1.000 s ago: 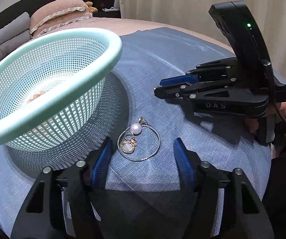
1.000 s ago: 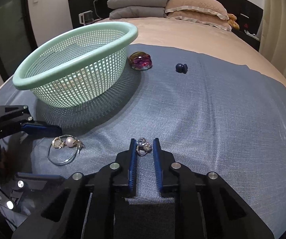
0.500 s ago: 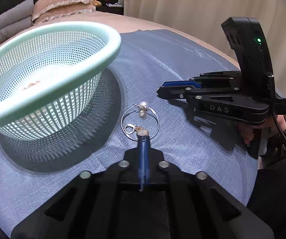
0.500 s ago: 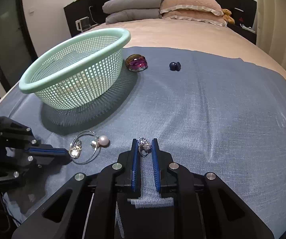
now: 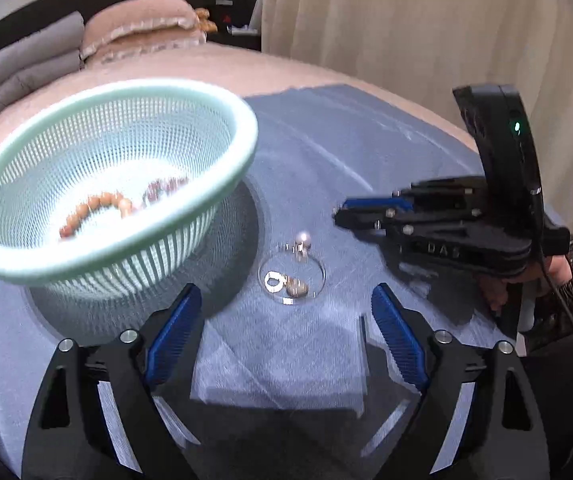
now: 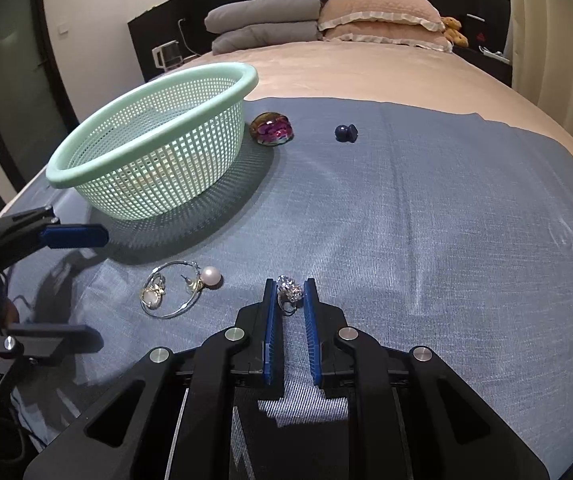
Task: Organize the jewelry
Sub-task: 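Close the left tool on the silver hoop earring with pearl, then lift the hoop earring toward the basket with the left tool while the right tool holds its earring, then open both tools over the basket, dropping the hoop and silver earrings, then grasp the small gold earring with the left tool while the right tool grasps the pearl earring, then carry both earrings over the green basket with both tools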
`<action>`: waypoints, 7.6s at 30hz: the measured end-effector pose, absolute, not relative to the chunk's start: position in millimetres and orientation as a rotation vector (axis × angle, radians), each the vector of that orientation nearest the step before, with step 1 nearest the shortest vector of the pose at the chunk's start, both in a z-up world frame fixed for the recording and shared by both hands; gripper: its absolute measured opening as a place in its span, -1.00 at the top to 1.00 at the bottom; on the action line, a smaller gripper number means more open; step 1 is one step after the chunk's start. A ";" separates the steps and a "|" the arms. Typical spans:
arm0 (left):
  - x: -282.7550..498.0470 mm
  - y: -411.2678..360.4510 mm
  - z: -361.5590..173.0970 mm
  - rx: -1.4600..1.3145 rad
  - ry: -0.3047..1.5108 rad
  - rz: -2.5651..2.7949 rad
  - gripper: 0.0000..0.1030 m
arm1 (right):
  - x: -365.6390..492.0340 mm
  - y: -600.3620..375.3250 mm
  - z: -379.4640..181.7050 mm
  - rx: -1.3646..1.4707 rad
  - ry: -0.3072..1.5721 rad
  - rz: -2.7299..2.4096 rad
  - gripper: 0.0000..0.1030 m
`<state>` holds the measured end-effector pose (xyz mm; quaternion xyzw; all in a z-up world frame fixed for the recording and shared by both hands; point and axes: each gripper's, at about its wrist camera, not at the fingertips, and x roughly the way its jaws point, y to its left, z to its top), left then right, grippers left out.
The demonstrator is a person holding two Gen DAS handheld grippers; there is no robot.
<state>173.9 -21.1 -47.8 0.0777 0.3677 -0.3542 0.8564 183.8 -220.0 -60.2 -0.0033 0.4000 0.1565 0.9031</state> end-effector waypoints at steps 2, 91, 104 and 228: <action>177.9 -30.2 -48.4 0.195 0.769 -0.765 -0.65 | 183.5 -220.2 -61.0 -0.005 0.826 0.325 0.76; 258.5 63.7 16.7 0.011 0.794 -0.280 0.14 | 263.9 -100.8 26.5 -0.127 0.727 0.449 0.74; 249.8 72.2 18.5 -0.021 0.756 -0.316 -0.27 | 264.0 -115.6 26.6 -0.102 0.726 0.413 0.29; 248.4 28.7 8.4 0.079 0.812 -0.194 0.72 | 248.3 -126.4 10.3 0.073 0.800 0.403 0.59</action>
